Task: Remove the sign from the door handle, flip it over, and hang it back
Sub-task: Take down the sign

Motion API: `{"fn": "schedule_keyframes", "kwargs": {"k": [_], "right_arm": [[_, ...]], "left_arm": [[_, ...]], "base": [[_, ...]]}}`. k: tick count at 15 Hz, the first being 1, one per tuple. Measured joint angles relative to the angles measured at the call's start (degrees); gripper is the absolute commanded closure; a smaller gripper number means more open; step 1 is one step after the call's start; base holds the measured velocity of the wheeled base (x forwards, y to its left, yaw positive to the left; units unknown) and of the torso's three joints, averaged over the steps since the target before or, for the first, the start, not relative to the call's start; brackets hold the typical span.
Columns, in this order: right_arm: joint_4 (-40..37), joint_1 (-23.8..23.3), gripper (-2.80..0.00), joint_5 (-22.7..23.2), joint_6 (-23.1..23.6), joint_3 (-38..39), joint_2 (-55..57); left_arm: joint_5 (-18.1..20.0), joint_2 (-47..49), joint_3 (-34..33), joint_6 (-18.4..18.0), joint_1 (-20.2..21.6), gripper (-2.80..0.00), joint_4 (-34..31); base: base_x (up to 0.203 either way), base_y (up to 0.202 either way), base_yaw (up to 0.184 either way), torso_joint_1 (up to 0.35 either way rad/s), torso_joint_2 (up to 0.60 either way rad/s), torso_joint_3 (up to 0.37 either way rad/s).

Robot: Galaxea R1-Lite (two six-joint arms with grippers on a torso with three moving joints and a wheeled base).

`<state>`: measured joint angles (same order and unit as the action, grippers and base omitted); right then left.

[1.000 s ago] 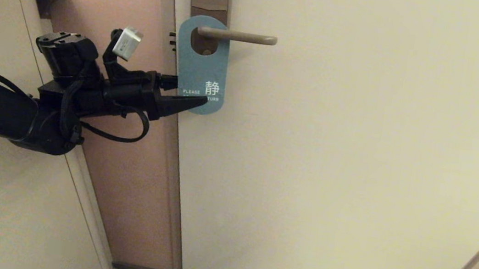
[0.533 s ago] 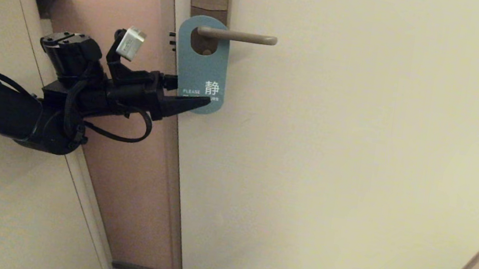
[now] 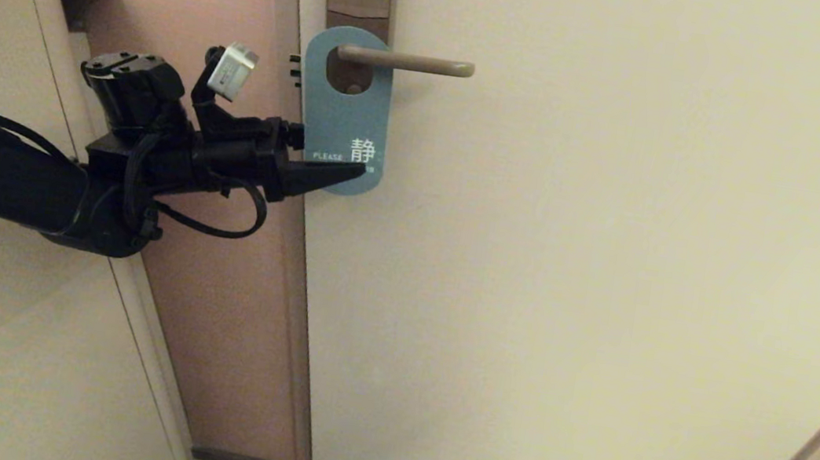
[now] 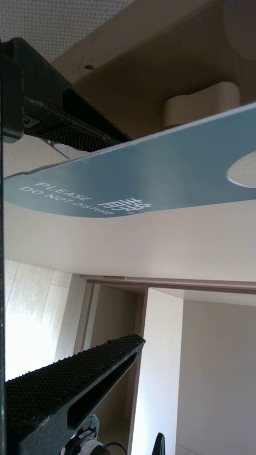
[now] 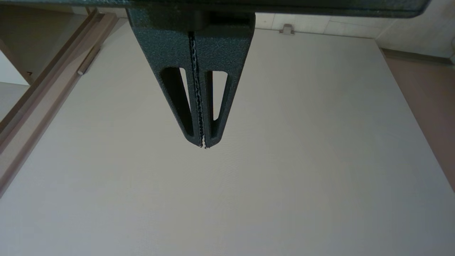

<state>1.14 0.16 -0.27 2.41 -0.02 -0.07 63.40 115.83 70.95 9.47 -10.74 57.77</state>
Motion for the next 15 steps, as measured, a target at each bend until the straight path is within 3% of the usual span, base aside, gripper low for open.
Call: {"fn": "schedule_keyframes", "kwargs": {"k": [15], "right_arm": [[0.0, 0.0, 0.00, 0.0, 0.0, 0.0, 0.0]], "left_arm": [[0.7, 1.2, 1.1, -0.1, -1.6, -2.80, 0.2]], "base": [[0.000, 0.000, 0.000, 0.000, 0.00, 0.000]]}}
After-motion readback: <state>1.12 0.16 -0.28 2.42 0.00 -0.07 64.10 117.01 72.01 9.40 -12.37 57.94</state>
